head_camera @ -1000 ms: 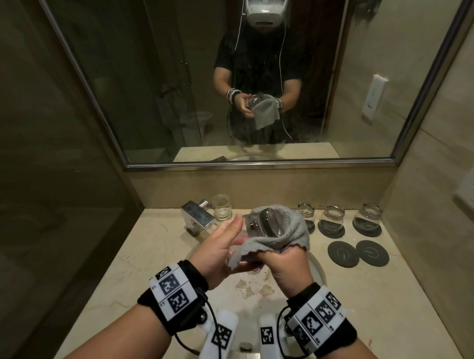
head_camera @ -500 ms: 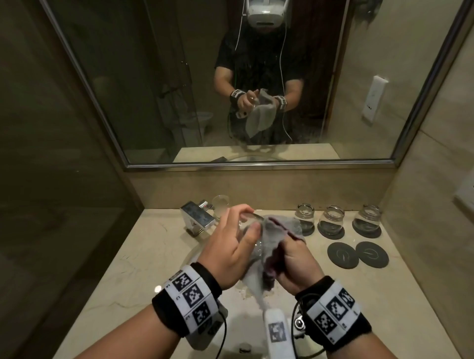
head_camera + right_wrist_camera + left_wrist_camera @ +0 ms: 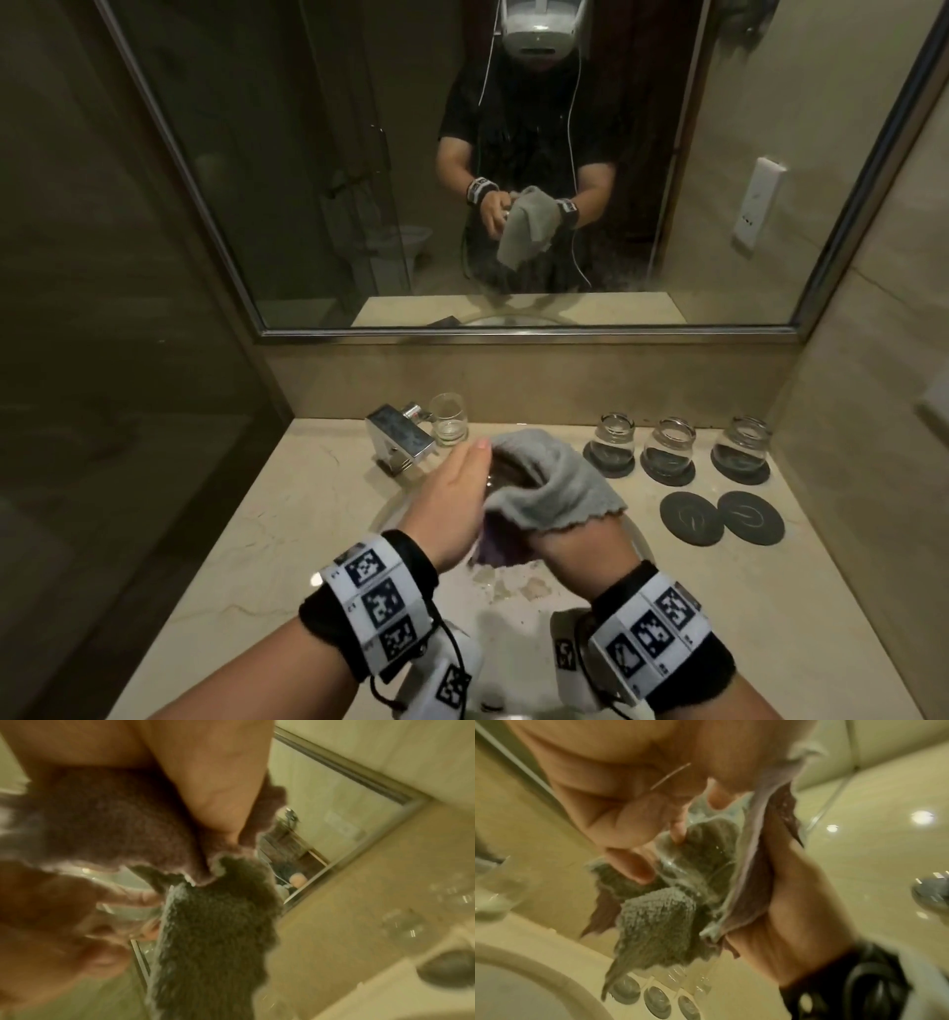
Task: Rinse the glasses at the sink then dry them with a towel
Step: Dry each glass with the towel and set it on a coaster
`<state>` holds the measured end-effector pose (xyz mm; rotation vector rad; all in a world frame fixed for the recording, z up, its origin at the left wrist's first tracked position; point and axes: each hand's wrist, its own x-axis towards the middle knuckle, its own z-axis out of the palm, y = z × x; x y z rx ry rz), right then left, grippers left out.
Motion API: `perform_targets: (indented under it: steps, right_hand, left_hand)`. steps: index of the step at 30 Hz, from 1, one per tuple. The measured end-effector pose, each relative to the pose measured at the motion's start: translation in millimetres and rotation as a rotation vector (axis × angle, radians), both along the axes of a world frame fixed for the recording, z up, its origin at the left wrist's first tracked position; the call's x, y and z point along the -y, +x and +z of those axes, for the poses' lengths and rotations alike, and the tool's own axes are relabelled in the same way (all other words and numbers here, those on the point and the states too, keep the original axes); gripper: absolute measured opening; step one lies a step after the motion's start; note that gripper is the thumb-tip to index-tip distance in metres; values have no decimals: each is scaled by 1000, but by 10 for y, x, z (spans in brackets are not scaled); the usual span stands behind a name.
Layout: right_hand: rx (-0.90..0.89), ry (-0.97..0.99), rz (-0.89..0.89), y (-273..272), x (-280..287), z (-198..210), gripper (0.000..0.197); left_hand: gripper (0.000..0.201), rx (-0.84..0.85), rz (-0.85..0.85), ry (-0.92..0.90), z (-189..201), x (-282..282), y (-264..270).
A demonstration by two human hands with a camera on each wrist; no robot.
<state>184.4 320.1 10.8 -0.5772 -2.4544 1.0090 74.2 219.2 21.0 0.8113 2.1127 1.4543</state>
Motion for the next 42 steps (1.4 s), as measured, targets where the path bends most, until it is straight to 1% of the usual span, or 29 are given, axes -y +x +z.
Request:
perform_targets:
  steps: [1,2,4,5,6,7,9,10,11,14,15,16,18,20,22,23,24,25,26,27,29,31,34,36,39,42]
  right_hand:
    - [43,-278,-33,-14,0,47,25]
    - [-1,-569,-26,-37,-15,57,23]
    - [-211,-1039,21,-92,-38,44,40]
    - [-309,-1268,85,-123,-20,43,47]
    - [-387,-1460,148,-141,-13,35,54]
    - [-433,-1596,204,-143,8,50,58]
    - [-448,-1751,300,-148,39,41,51]
    - [-453,-1744,314,-151,41,29,48]
    - [-447,-1664,302,-154,48,30,45]
    - [-381,-1255,189,-146,111,49,28]
    - [-370,-1139,167,-129,118,53,25]
    - [-353,-1039,139,-110,114,51,23]
    - [-292,-873,167,-45,126,102,15]
    - [-215,-754,231,7,117,137,15]
    - [-134,-609,291,45,108,165,18]
    - [-89,-483,327,59,119,188,22]
    - [-62,-378,362,59,132,210,28]
    - [-53,-312,384,60,133,230,33]
    - [-56,-314,393,55,128,245,35]
    - [-66,-359,397,53,130,278,36]
    - [-93,-513,407,41,115,307,27]
    - [-92,-600,411,27,88,312,18]
    - [-26,-698,483,8,26,248,13]
    - [-28,-755,513,-9,-21,190,24]
    - [-31,-919,520,-40,-55,119,37]
    - [-19,-1078,546,-72,-77,28,50]
  left_hand:
    - [44,-59,-15,58,-16,7,44]
    - [41,-136,-30,84,-19,14,92]
    - [38,-350,-29,84,-18,28,139]
    - [39,-458,-23,95,-8,34,150]
    - [45,-542,-21,114,-23,42,143]
    - [52,-599,-19,141,-30,50,138]
    - [57,-630,0,190,-71,56,108]
    - [54,-623,20,207,-78,57,103]
    - [50,-598,50,212,-65,47,102]
    - [38,-415,162,209,-12,12,87]
    - [34,-350,186,200,15,7,87]
    - [32,-299,196,183,38,-3,83]
    - [33,-228,179,121,57,-1,64]
    - [40,-143,141,53,17,0,20]
    - [47,15,118,-58,-17,15,-20]
    - [49,105,97,-104,-34,33,-41]
    - [49,159,72,-120,-46,56,-57]
    - [48,160,44,-107,-57,77,-60]
    - [48,118,27,-78,-67,88,-54]
    - [52,40,15,-50,-68,96,-40]
    - [59,-169,-17,-24,-45,115,21]
    - [56,-359,-42,-8,-25,141,74]
    - [48,-516,-91,67,-38,187,59]
    - [42,-572,-145,111,-49,210,24]
    - [31,-585,-195,177,-33,235,-9]
    - [38,-622,-216,202,-15,250,-38]
